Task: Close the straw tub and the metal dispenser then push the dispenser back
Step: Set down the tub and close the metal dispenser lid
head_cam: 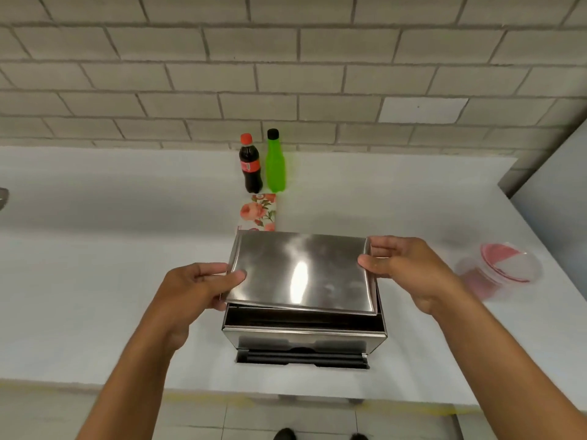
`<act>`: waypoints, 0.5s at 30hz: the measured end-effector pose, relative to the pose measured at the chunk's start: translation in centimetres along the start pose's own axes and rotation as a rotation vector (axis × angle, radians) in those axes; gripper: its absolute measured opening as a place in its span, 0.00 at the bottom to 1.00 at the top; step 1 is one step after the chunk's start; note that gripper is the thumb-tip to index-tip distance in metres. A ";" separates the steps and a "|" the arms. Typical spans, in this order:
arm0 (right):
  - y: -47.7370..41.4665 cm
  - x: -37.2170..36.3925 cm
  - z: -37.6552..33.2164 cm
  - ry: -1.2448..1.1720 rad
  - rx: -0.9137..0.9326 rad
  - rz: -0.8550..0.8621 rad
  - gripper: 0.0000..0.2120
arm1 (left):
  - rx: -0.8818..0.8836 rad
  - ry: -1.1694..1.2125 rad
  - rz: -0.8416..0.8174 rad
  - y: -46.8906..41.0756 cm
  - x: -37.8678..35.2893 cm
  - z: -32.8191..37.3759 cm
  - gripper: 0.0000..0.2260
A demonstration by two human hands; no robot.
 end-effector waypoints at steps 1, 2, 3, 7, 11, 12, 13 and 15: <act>0.1 0.0 -0.2 0.032 0.000 -0.011 0.19 | 0.006 0.001 0.005 0.2 0.0 -0.2 0.25; 0.2 0.0 -0.3 0.064 0.005 -0.015 0.17 | 0.009 0.003 0.010 0.4 0.0 -0.3 0.24; 0.3 0.0 -0.5 0.091 0.012 -0.015 0.16 | 0.011 0.002 0.013 0.5 -0.1 -0.3 0.23; 0.3 0.1 -0.6 0.141 0.013 -0.006 0.13 | 0.000 -0.078 0.026 0.8 -0.2 -0.1 0.22; 0.5 0.2 -0.7 0.185 -0.004 0.000 0.18 | -0.018 -0.107 0.020 1.3 -0.5 0.0 0.21; 0.5 0.2 -0.7 0.190 -0.011 -0.005 0.19 | -0.021 -0.115 0.020 1.4 -0.5 0.0 0.22; 0.5 0.2 -0.6 0.190 -0.016 -0.008 0.21 | -0.023 -0.119 0.023 1.5 -0.5 -0.1 0.22; 0.5 0.2 -0.6 0.190 -0.025 -0.014 0.23 | -0.031 -0.125 0.029 1.8 -0.4 0.0 0.22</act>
Point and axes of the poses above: each hand's wrist, its own y-axis away from the middle knuckle, its own x-axis out of the back of the hand, z = x × y, the point moved 4 cm from there along -y, towards the middle knuckle, and after that the axes turned 4 degrees about -z, right-handed, at the moved point
